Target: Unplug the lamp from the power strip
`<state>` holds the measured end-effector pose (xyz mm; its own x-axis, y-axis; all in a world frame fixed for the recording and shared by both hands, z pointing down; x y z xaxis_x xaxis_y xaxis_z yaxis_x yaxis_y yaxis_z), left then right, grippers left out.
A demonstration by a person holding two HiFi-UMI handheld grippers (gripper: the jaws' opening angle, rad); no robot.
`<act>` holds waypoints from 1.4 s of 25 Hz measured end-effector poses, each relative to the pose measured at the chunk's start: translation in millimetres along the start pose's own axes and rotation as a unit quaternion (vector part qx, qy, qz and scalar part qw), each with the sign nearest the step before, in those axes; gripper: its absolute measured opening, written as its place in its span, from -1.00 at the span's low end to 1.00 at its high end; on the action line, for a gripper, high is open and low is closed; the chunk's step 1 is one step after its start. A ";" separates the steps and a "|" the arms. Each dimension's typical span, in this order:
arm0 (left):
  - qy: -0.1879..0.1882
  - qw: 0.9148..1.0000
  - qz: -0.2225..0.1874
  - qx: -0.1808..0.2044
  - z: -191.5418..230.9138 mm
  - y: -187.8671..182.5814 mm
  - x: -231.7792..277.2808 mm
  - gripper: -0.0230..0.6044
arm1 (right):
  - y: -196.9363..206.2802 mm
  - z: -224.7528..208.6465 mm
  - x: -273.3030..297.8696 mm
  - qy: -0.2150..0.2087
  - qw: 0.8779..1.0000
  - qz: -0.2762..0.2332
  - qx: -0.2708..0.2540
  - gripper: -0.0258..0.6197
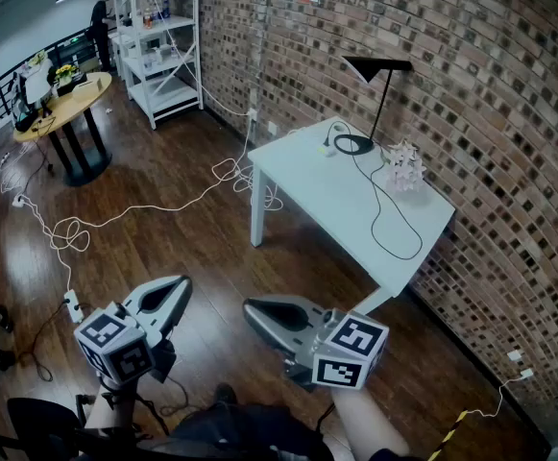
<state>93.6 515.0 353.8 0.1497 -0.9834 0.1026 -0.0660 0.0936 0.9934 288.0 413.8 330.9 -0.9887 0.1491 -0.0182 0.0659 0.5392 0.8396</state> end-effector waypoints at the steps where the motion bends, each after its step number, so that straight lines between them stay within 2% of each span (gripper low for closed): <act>1: 0.000 1.000 0.005 -0.008 -4.3 -6.2 -3.8 -0.90 | 1.2 4.3 5.8 -0.001 1.000 0.009 -0.018 -0.96; 4: 0.001 1.000 0.017 -0.022 -9.4 -16.0 -14.1 -0.90 | 4.9 14.3 21.9 0.000 0.998 0.028 -0.056 -0.96; 9: 0.015 0.999 0.022 -0.040 4.0 -4.4 -17.4 -0.90 | 13.7 14.1 41.1 0.014 0.997 0.041 -0.057 -0.96; 15: 0.039 0.997 0.040 -0.061 21.7 19.9 -26.8 -0.90 | 37.9 11.0 69.5 0.007 0.999 0.046 0.005 -0.96; 21: 0.042 0.996 0.045 -0.070 38.3 25.7 -29.2 -0.90 | 41.0 10.7 81.5 0.027 0.998 0.048 0.001 -0.96; 28: 0.046 0.995 0.049 -0.074 36.7 37.0 -20.1 -0.90 | 41.8 -1.4 76.8 0.040 0.998 0.048 0.005 -0.96; 35: 0.039 0.994 0.065 -0.082 34.0 35.1 7.6 -0.90 | 36.1 -35.8 69.2 0.030 0.998 0.050 0.024 -0.96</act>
<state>58.9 505.6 387.8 0.2260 -0.9470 0.2283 0.0705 0.2497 0.9658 217.2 414.0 379.4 -0.9830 0.1555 0.0978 0.1695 0.5627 0.8091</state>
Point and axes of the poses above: the fingertips, and each gripper's own axes: x forward along the fingers, z to its left, y out of its underside, the point moved 7 cm from there along -x, backward along the fingers, and after that the axes turned 14 degrees about x, right-handed, at the moved point
